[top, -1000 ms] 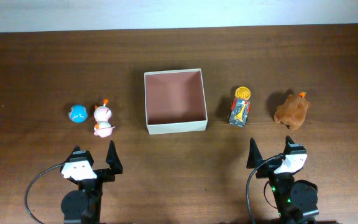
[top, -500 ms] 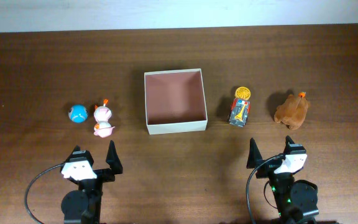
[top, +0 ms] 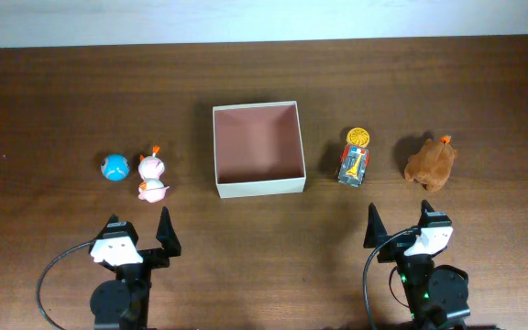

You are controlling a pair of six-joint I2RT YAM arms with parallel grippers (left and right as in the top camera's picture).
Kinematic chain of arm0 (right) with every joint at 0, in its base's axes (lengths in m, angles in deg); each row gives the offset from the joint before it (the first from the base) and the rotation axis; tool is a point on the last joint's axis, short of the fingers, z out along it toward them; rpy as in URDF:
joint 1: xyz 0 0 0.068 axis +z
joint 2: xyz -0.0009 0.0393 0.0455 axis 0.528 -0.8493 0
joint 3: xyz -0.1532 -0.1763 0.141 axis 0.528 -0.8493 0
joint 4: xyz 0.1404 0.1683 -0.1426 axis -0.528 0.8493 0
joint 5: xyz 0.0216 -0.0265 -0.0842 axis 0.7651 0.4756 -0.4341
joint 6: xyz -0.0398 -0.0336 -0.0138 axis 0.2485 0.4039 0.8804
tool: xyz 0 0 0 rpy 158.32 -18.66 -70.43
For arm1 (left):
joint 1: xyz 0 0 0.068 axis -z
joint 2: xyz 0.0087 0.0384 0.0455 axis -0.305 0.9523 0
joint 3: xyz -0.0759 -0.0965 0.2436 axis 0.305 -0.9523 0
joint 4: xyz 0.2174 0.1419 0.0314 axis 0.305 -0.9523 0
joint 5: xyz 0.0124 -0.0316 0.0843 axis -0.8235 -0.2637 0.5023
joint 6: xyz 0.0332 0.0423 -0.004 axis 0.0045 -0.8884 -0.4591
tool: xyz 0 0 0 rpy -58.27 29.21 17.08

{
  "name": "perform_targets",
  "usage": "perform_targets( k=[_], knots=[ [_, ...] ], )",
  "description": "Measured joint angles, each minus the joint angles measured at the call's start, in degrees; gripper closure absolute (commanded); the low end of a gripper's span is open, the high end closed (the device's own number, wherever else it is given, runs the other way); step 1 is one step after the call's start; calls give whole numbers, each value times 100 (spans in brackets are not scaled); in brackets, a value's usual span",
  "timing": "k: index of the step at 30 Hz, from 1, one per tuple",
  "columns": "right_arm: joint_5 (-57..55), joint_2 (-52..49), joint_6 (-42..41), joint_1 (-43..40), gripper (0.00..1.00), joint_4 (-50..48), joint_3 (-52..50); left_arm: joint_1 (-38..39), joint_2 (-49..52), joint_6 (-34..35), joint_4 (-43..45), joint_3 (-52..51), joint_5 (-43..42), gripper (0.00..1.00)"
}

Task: Pack container

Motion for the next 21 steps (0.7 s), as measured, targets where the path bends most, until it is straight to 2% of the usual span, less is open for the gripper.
perform_targets(
  k=[21],
  knots=[
    [0,0,-4,0,1,-63,-2,0,0,0,0,0,0,0]
  ],
)
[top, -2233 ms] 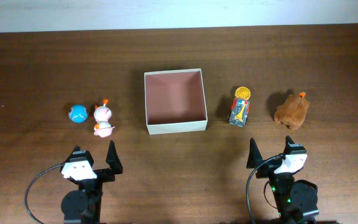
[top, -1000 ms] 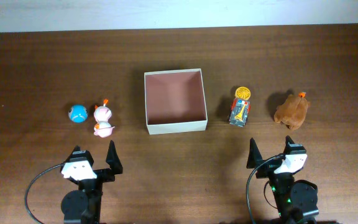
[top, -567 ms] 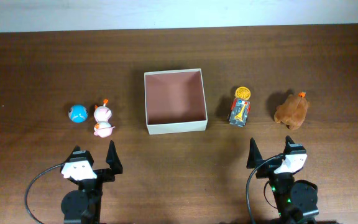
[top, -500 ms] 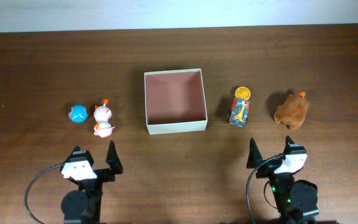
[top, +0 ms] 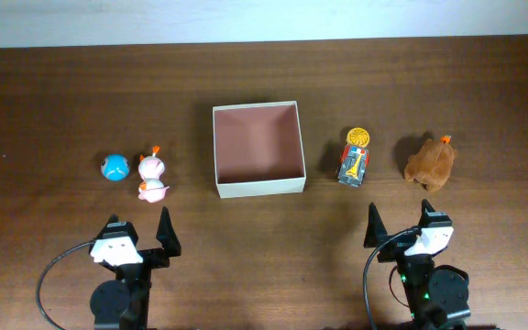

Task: Pack container

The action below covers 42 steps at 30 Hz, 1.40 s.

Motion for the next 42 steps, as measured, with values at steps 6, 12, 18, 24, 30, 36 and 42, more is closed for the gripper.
perform_targets(
  k=[6,12,18,24,30,36,42],
  knots=[
    [363,-2,2,0,1,160,17,0,0,0,0,0,0,0],
    [562,-90,-22,0,1,966,522,0,0,0,0,0,0,1],
    [627,-1224,-85,0,1,1965,2109,0,0,0,2,-2,0,0],
    [824,-3626,-90,-7,1,3615,4527,0,0,0,-2,-2,0,0],
    [1589,-5713,-92,-7,1,4059,6551,0,0,0,0,-2,0,1],
    [2033,-7058,76,-7,1,3866,7051,0,0,0,0,-2,0,0],
    [1746,-8437,-31,-7,1,3744,7077,0,0,0,2,-2,0,0]
  ],
)
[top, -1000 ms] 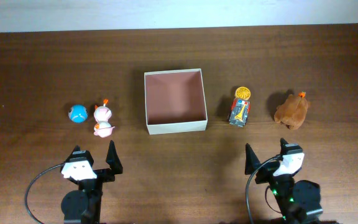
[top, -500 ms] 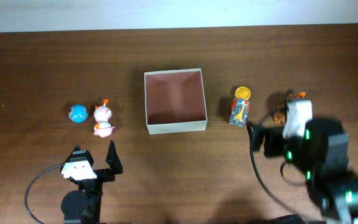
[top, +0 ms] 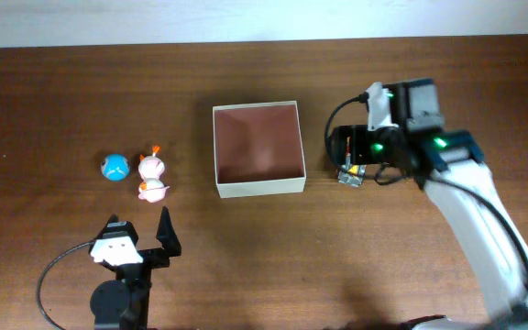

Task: Pack container
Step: 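Move right gripper over the grey-red toy truck and lower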

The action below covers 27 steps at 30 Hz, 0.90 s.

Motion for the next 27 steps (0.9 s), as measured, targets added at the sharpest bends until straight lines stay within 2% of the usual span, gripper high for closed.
perform_targets(
  k=[8,19,24,27],
  knots=[
    [-522,-1329,-761,0,0,-105,0,0,0,0,0,0,0,0],
    [-1248,-1440,-1585,0,3,-129,0,0,0,0,0,0,0,0],
    [-1355,-1805,-1867,0,4,-140,0,0,0,0,0,0,0,0],
    [-1355,-2135,-1989,0,10,-155,0,0,0,0,0,0,0,0]
  ],
)
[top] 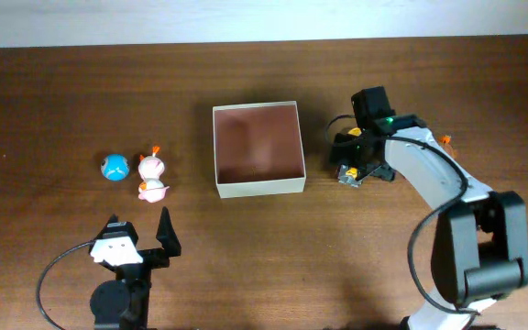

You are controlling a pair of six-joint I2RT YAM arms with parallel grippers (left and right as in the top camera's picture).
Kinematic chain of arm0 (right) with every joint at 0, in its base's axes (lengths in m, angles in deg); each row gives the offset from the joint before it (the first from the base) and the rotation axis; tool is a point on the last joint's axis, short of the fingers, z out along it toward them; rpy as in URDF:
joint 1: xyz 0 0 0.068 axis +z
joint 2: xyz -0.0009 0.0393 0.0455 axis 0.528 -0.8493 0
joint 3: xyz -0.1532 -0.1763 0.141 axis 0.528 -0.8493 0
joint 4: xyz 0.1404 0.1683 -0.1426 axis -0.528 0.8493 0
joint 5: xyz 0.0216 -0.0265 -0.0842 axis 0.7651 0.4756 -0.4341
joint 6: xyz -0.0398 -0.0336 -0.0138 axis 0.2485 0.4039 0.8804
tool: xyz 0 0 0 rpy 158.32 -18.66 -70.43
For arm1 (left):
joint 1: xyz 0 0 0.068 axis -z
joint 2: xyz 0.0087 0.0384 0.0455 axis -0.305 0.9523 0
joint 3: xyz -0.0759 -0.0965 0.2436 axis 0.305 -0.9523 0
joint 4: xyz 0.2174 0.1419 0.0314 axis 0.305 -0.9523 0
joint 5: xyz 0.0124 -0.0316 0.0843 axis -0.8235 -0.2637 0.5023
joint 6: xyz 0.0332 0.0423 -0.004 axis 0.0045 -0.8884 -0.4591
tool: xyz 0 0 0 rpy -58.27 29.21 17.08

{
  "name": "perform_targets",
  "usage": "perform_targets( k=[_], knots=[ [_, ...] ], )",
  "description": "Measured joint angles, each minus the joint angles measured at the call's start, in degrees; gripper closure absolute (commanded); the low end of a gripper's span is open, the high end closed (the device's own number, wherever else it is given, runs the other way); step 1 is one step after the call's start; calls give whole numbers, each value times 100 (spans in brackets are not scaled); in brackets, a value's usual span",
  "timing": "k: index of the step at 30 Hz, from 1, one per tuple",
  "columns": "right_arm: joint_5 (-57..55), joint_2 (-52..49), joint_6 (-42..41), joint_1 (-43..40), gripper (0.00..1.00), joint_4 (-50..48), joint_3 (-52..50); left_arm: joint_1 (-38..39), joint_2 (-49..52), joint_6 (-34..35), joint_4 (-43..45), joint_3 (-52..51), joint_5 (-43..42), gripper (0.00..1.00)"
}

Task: Pack container
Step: 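Move right gripper over the grey-red toy truck and lower, then close right gripper on the toy truck and lift it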

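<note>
An open white box (259, 188) with a brown inside stands mid-table. To its right lies a small toy car (349, 174), and my right gripper (348, 154) is down over its far end; the fingers are too dark to tell apart. The yellow disc is hidden under that gripper. Of the brown plush, only an orange tip (446, 139) shows past my right arm. Left of the box lie a blue ball (115, 168) and two pink toys (151, 167) (152, 190). My left gripper (140, 229) rests open at the front left, holding nothing.
The dark wooden table (44, 101) ends at a pale strip along the far side. My right arm (429, 174) stretches from the front right across the plush's place to the car. A black cable (49, 275) loops beside the left arm's base.
My right gripper, which was above the toy car, is now lower and a little further left on it. The forearm now lies over the plush. The car is in the same spot.
At the first two moments both arms rested at the front edge, grippers open, with all toys beside the box. Then my right arm was out above the toy car and the yellow disc. Now its gripper is down at the car; the left arm stayed put.
</note>
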Motion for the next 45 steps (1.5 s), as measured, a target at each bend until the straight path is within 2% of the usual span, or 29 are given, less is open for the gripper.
perform_targets(
  k=[6,12,19,22,36,45],
  knots=[
    [0,-164,-39,0,20,-223,0,0,0,0,0,0,0,0],
    [2,-260,-83,0,41,-376,0,0,0,0,0,0,0,0],
    [0,-361,-76,0,43,-378,0,0,0,0,0,0,0,0],
    [0,-365,-39,0,46,-378,0,0,0,0,0,0,0,0],
    [2,-365,280,0,47,-328,15,0,0,0,0,0,0,0],
    [205,-87,817,0,48,627,538,0,0,0,0,0,0,0]
  ],
)
